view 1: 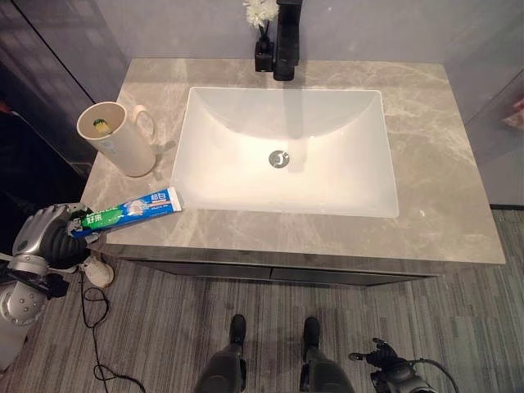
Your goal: Put brush and paste in cup on sink, flatten towel.
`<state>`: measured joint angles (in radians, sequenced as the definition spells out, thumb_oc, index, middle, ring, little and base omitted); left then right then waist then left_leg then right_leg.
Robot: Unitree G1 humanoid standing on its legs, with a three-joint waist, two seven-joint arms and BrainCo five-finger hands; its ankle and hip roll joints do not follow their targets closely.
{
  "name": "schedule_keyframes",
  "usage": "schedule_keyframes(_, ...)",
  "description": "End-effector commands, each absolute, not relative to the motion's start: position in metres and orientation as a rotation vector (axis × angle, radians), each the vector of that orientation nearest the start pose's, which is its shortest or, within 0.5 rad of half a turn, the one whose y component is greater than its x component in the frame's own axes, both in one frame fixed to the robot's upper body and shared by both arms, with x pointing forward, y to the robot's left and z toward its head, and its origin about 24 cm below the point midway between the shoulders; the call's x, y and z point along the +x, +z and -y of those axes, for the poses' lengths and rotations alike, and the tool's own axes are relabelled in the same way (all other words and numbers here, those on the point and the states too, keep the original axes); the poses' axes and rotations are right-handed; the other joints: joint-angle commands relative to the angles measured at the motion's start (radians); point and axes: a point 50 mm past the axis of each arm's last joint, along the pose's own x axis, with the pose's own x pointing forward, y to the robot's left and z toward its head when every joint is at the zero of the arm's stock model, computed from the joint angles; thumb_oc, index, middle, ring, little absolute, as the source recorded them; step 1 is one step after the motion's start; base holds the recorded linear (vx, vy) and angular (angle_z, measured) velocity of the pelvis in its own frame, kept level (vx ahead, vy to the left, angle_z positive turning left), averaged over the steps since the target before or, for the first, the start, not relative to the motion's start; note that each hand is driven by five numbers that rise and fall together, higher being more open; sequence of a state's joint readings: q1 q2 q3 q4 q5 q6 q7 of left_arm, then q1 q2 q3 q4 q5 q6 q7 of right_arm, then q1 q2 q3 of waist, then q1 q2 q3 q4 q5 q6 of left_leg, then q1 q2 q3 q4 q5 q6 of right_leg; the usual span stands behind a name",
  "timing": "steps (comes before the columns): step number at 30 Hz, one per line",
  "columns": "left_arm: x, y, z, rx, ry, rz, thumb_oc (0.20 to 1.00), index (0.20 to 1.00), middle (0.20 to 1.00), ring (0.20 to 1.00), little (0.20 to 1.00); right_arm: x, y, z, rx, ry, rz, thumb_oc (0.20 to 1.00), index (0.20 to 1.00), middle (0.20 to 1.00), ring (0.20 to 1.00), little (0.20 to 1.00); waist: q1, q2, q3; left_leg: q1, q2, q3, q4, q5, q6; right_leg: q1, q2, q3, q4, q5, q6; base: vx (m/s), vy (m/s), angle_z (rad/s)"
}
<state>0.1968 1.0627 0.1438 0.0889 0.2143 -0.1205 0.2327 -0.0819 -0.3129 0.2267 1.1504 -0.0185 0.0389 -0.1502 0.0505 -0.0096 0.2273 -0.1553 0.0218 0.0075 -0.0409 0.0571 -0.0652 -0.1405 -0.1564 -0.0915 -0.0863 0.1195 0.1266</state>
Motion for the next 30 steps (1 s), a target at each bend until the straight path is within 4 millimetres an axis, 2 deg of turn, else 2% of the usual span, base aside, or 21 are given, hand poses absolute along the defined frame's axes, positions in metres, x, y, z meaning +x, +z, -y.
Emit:
schedule_keyframes(1,0.221,0.146,-0.360,1.326,0.245,0.024,0.395,0.395,0.395,0.395,0.395,0.131,-0.142,0.256,-0.572,-0.084,-1.096,1.000,1.000,1.000,1.000,1.000,-0.021,-0.010,-0.043,-0.051,-0.031,0.011,0.114,-0.085,0.014,0.038,-0.081,-0.018,0.005,0.009,0.087,0.00,0.000,0.00)
schedule_keyframes(2,0.221,0.146,-0.360,1.325,0.245,0.024,0.228,0.228,0.228,0.228,0.228,0.131,-0.142,0.256,-0.572,-0.084,-1.096,1.000,1.000,1.000,1.000,1.000,-0.021,-0.010,-0.044,-0.050,-0.031,0.011,0.113,-0.084,0.014,0.038,-0.081,-0.018,0.005,0.009,0.087,0.00,0.000,0.00)
schedule_keyframes(3,0.221,0.143,-0.360,1.322,0.243,0.017,0.200,0.200,0.200,0.200,0.200,0.131,-0.142,0.256,-0.569,-0.088,-1.097,1.000,1.000,1.000,1.000,1.000,-0.022,-0.010,-0.045,-0.048,-0.031,0.013,0.111,-0.084,0.013,0.038,-0.081,-0.018,0.005,0.008,0.087,0.00,0.000,0.00)
schedule_keyframes(7,0.219,0.137,-0.357,1.341,0.234,0.010,0.200,0.200,0.200,0.200,0.200,0.126,-0.144,0.256,-0.558,-0.105,-1.108,1.000,1.000,1.000,1.000,1.000,-0.022,-0.012,-0.051,-0.037,-0.029,0.013,0.099,-0.081,0.013,0.044,-0.079,-0.020,0.003,0.006,0.089,0.00,-0.006,-0.01)
schedule_keyframes(14,0.221,0.139,-0.357,1.430,0.246,0.045,0.200,0.200,0.200,0.200,0.200,0.106,-0.149,0.263,-0.504,-0.191,-1.176,1.000,1.000,1.000,1.000,1.000,-0.023,-0.017,-0.079,0.001,-0.018,0.013,0.080,-0.084,0.008,0.071,-0.073,-0.024,0.001,-0.004,0.091,0.01,-0.009,-0.01)
schedule_keyframes(17,0.223,0.140,-0.354,1.457,0.248,0.068,0.200,0.200,0.200,0.200,0.200,0.085,-0.153,0.271,-0.444,-0.280,-1.254,1.000,1.000,1.000,1.000,1.000,-0.031,-0.016,-0.101,0.034,-0.010,0.013,0.058,-0.083,0.005,0.089,-0.068,-0.023,0.000,-0.011,0.093,0.00,0.000,0.00)
schedule_keyframes(18,0.223,0.140,-0.354,1.457,0.247,0.068,0.200,0.200,0.200,0.200,0.200,0.085,-0.153,0.271,-0.443,-0.281,-1.254,1.000,1.000,1.000,1.000,1.000,-0.030,-0.016,-0.101,0.036,-0.010,0.014,0.057,-0.083,0.005,0.090,-0.068,-0.023,0.000,-0.011,0.093,0.00,0.000,0.00)
schedule_keyframes(19,0.224,0.141,-0.351,1.475,0.239,0.084,0.200,0.200,0.200,0.200,0.200,0.070,-0.155,0.275,-0.388,-0.348,-1.312,1.000,1.000,1.000,1.000,1.000,-0.034,-0.015,-0.113,0.055,-0.006,0.016,0.040,-0.080,0.004,0.098,-0.065,-0.021,-0.001,-0.015,0.093,0.00,0.000,0.00)
schedule_keyframes(23,0.227,0.146,-0.344,1.496,0.225,0.125,0.200,0.200,0.200,0.200,0.200,0.042,-0.157,0.282,-0.240,-0.508,-1.405,1.000,1.000,1.000,1.000,1.000,-0.046,-0.012,-0.134,0.087,0.004,0.019,0.006,-0.071,0.000,0.107,-0.056,-0.017,-0.001,-0.021,0.093,0.00,-0.009,0.00)
schedule_keyframes(25,0.230,0.155,-0.335,1.501,0.221,0.185,0.200,0.200,0.200,0.200,0.200,0.026,-0.156,0.289,-0.102,-0.659,-1.429,1.000,1.000,1.000,1.000,1.000,-0.057,-0.013,-0.151,0.105,0.014,0.016,-0.021,-0.056,-0.006,0.108,-0.048,-0.014,-0.001,-0.024,0.093,0.00,-0.047,-0.03)
schedule_keyframes(26,0.232,0.158,-0.332,1.500,0.218,0.210,0.200,0.200,0.200,0.200,0.200,0.023,-0.154,0.292,-0.062,-0.709,-1.427,1.000,1.000,1.000,1.000,1.000,-0.062,-0.014,-0.157,0.112,0.018,0.018,-0.036,-0.047,-0.010,0.108,-0.045,-0.016,-0.001,-0.025,0.093,-0.01,-0.059,-0.03)
schedule_keyframes(27,0.236,0.165,-0.324,1.498,0.210,0.261,0.200,0.200,0.200,0.200,0.200,0.027,-0.148,0.308,-0.016,-0.817,-1.372,1.000,1.000,1.000,1.000,1.000,-0.069,-0.017,-0.165,0.110,0.024,0.016,-0.045,-0.038,-0.019,0.108,-0.040,-0.019,-0.001,-0.025,0.093,-0.03,-0.061,-0.03)
schedule_keyframes(29,0.239,0.173,-0.315,1.486,0.211,0.326,0.200,0.200,0.200,0.200,0.200,0.037,-0.140,0.323,0.050,-0.929,-1.266,1.000,1.000,1.000,1.000,1.000,-0.078,-0.020,-0.172,0.104,0.028,0.014,-0.046,-0.034,-0.026,0.103,-0.039,-0.021,-0.001,-0.024,0.093,-0.03,-0.059,-0.02)
schedule_keyframes(30,0.241,0.181,-0.305,1.480,0.221,0.409,0.200,0.200,0.200,0.200,0.200,0.054,-0.118,0.357,0.023,-1.080,-1.095,1.000,1.000,1.000,1.000,1.000,-0.093,-0.024,-0.182,0.101,0.033,0.015,-0.046,-0.031,-0.032,0.101,-0.039,-0.021,-0.001,-0.022,0.095,-0.02,-0.046,-0.02)
